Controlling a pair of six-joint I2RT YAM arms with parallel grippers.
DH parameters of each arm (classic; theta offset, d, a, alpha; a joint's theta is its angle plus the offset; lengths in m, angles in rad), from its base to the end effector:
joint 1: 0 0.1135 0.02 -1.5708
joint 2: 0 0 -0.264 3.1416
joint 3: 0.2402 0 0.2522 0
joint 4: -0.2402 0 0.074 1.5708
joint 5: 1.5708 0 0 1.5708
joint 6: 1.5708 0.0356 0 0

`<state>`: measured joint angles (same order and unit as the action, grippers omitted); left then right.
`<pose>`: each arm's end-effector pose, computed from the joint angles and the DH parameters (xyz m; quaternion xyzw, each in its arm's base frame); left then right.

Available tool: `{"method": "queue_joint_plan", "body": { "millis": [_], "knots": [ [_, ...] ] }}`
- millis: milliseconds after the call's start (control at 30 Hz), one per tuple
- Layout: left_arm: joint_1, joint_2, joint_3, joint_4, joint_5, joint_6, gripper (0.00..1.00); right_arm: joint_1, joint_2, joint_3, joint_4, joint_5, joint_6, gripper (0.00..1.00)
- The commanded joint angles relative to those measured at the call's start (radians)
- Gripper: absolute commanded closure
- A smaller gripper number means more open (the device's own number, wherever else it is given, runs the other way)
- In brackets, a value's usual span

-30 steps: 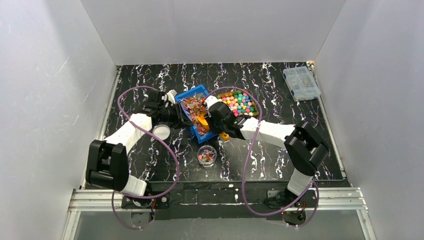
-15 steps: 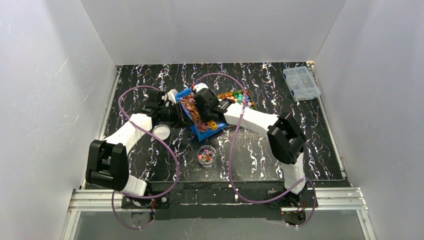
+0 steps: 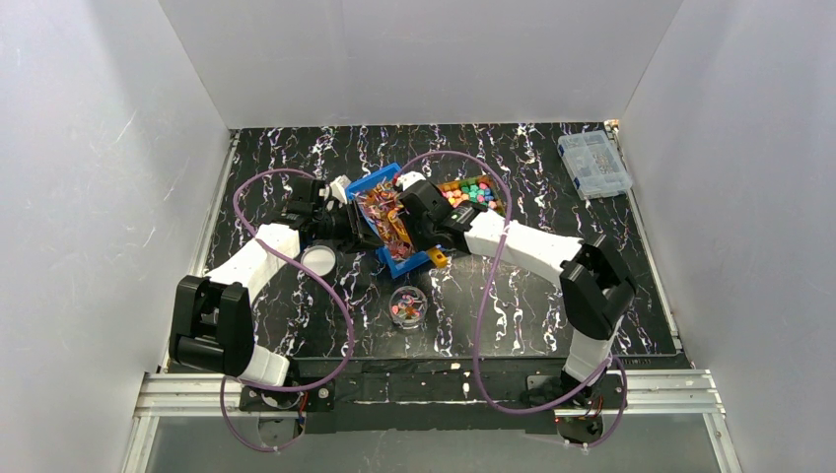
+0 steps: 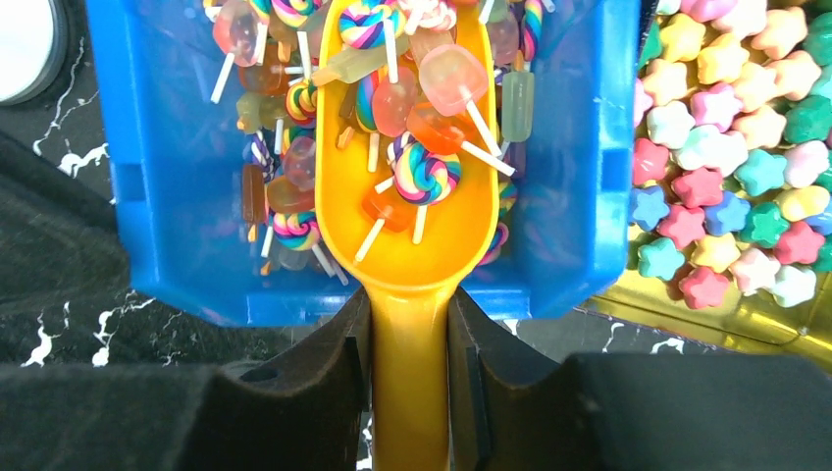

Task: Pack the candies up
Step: Scoop the fake candies from the storage box.

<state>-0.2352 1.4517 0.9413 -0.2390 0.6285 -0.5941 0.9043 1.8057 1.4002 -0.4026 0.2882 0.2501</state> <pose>0.2936 -0.0919 0.2383 -0.0342 0.8800 -0.4124 0.2333 0.2583 0.3120 0.2506 -0.2445 0.8870 0.0893 0.3814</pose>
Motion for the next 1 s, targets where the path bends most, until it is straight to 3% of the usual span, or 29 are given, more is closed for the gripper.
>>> {"method": "queue_joint_plan", "body": {
  "millis": [0,267,533,967],
  "knots": [
    [-0.004,-0.008,0.002,-0.017,0.008,0.015,0.76,-0.004,-0.064,0.025,-0.036,-0.006,-0.014,0.99],
    [-0.003,-0.019,0.0,-0.024,0.0,0.019,0.68,-0.004,0.008,0.172,-0.271,-0.066,-0.034,0.99],
    [-0.002,-0.029,0.001,-0.027,-0.003,0.018,0.57,0.004,-0.063,0.126,-0.306,-0.082,-0.067,0.99],
    [-0.003,-0.035,0.002,-0.028,0.002,0.019,0.47,0.018,-0.228,-0.045,-0.177,-0.11,-0.109,0.99]
  ]
}}
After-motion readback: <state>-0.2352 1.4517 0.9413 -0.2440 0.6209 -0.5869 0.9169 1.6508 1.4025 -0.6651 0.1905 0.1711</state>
